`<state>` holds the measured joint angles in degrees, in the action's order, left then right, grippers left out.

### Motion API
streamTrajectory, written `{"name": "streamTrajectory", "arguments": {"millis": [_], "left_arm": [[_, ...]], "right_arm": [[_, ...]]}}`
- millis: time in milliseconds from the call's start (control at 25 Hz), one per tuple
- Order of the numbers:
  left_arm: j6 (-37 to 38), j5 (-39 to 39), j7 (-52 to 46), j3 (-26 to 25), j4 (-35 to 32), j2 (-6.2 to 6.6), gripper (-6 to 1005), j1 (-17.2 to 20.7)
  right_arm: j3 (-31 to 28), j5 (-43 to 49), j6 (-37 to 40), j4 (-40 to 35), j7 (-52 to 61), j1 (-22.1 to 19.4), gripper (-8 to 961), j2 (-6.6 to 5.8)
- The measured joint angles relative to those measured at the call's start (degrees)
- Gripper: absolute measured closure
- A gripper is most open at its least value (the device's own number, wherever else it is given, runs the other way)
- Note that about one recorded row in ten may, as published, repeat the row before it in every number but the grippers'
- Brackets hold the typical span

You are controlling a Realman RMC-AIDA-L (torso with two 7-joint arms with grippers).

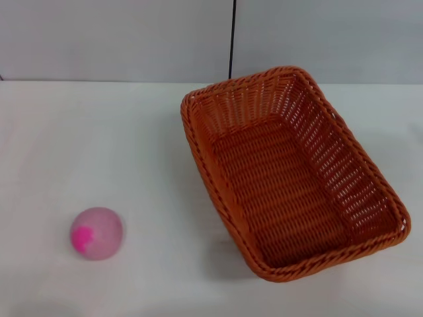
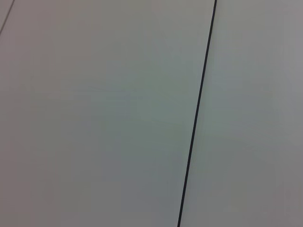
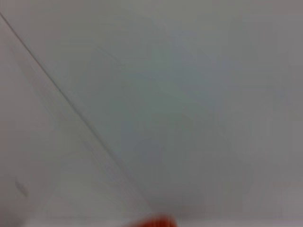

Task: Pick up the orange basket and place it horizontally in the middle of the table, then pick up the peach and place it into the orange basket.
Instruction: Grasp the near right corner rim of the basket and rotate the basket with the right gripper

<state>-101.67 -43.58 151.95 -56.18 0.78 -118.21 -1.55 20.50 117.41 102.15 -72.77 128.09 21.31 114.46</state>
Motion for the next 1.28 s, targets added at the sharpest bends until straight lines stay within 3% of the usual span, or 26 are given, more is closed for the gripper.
{"name": "streamTrajectory", "arguments": {"millis": [120, 240, 400, 760, 920, 1280], "left_arm": [[0.01, 0.10, -0.01, 0.03, 0.00, -0.01, 191, 0.17], [0.02, 0.36, 0.00, 0.23, 0.00, -0.07, 192, 0.61], [-0.03, 0.33, 0.00, 0.20, 0.00, -0.17, 193, 1.56], [-0.23, 0.44, -0.07, 0.51, 0.00, -0.35, 195, 1.90], [-0.03, 0.47, -0.08, 0.60, 0.00, -0.37, 196, 1.90], [0.79, 0.52, -0.08, 0.57, 0.01, -0.35, 198, 1.88]], "right_arm": [[0.35, 9.73, 5.98, 0.44, 5.77, 5.65, 405, -2.72], [2.11, 18.45, 7.62, 3.56, 7.27, 10.50, 411, -3.92], [6.77, 23.72, 3.71, 7.26, 7.93, 13.62, 419, -3.05], [14.21, 23.38, -6.03, 18.89, 7.62, 17.30, 438, -2.04], [16.96, 23.39, -8.69, 20.71, 7.60, 18.28, 446, -0.90], [22.04, 23.56, -15.95, 26.78, 7.67, 20.44, 464, 0.04]]}}
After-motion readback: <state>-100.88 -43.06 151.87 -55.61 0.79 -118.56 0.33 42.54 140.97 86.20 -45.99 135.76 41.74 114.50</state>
